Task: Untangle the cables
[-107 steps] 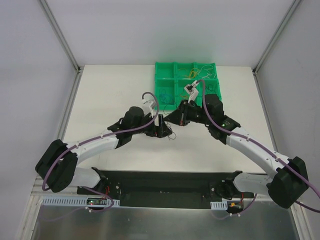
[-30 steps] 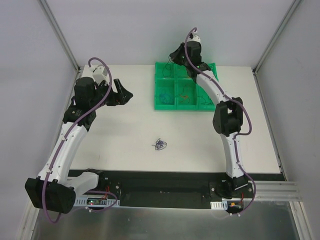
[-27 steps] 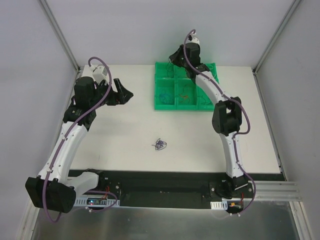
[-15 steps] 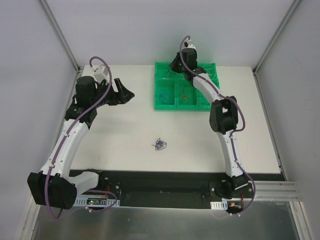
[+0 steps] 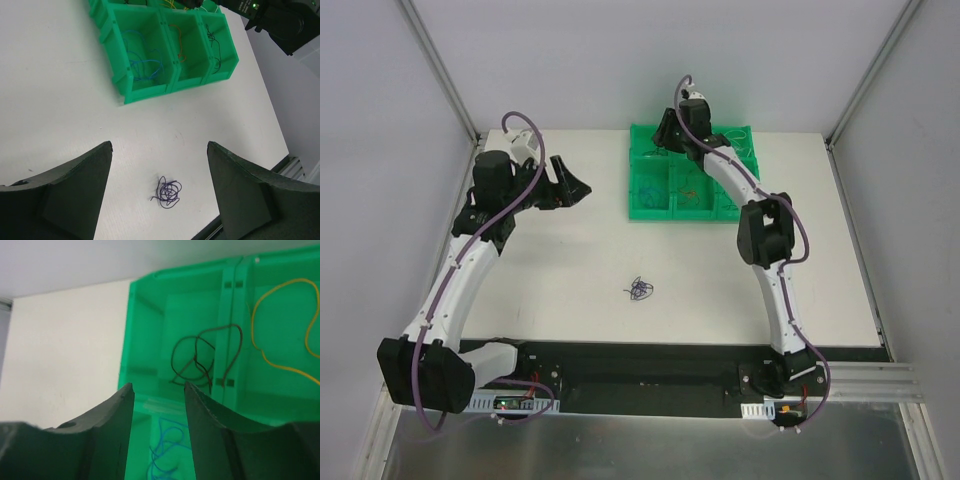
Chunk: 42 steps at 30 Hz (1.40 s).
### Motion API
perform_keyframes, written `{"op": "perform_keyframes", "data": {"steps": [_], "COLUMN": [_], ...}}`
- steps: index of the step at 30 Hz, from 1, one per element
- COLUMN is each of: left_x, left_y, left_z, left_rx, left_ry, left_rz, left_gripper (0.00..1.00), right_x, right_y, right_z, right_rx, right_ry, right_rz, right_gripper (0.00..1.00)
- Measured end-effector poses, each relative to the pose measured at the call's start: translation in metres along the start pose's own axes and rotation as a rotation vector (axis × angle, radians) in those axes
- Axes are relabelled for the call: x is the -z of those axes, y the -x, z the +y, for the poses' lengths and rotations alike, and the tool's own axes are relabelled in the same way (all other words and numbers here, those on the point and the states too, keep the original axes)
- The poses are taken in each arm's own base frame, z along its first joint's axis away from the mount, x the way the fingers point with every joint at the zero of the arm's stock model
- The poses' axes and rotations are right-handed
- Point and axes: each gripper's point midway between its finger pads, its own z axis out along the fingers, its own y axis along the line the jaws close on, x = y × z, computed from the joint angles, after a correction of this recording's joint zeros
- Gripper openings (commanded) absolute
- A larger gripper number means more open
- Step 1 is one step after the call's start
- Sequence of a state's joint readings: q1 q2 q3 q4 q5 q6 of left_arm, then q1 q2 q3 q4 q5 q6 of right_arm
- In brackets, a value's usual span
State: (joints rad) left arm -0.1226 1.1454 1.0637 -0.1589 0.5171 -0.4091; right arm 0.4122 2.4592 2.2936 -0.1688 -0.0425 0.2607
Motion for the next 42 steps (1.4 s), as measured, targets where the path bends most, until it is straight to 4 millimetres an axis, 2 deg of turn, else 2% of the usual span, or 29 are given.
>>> {"op": "perform_keyframes", "data": {"steps": [3,6,12,15,17,20,23,26,29,32,36,39,42], "left_x": [-0.004,-0.014,-0.045,-0.055,-0.057,-0.058,-0.060,-0.066,-0.068,-0.068,-0.068,-0.070,-0.067], "left_y": [-0.001,-0.010,-0.047,-0.064,-0.069,-0.077,-0.090,-0.107,-0.119,-0.126,-0.133,-0.139,-0.145], "left_z": [0.001,0.002,0.011,0.011,0.004,-0.018,-0.032,-0.041,-0.047,-0.054,-0.062,-0.066,-0.069], "left_rx": [0.003,0.028,0.185,0.251,0.258,0.244,0.246,0.261,0.267,0.260,0.245,0.226,0.187], "left_ry": [-0.009,-0.040,-0.118,-0.140,-0.162,-0.231,-0.282,-0.313,-0.332,-0.347,-0.356,-0.343,-0.304], "left_rz": [0.009,0.055,0.241,0.312,0.333,0.370,0.421,0.485,0.530,0.551,0.566,0.569,0.549], "left_gripper": [0.78,0.79,0.77,0.77,0.77,0.76,0.71,0.68,0.65,0.64,0.71,0.72,0.70], "right_x": [0.011,0.039,0.137,0.191,0.216,0.243,0.264,0.291,0.309,0.312,0.301,0.290,0.279], "right_y": [-0.016,-0.035,-0.059,-0.077,-0.095,-0.150,-0.230,-0.298,-0.335,-0.343,-0.340,-0.337,-0.340], "right_z": [-0.008,-0.016,-0.017,-0.007,0.001,0.014,0.019,0.017,0.013,0.010,0.023,0.035,0.039], "right_rx": [0.014,0.032,0.107,0.150,0.178,0.219,0.251,0.263,0.252,0.206,0.125,0.066,0.026], "right_ry": [-0.031,-0.065,-0.053,0.025,0.087,0.191,0.260,0.284,0.297,0.303,0.355,0.400,0.406], "right_rz": [0.059,0.133,0.214,0.235,0.263,0.365,0.541,0.694,0.754,0.734,0.652,0.595,0.581], "right_gripper": [0.53,0.57,0.61,0.66,0.68,0.66,0.63,0.63,0.62,0.61,0.54,0.35,0.02]}}
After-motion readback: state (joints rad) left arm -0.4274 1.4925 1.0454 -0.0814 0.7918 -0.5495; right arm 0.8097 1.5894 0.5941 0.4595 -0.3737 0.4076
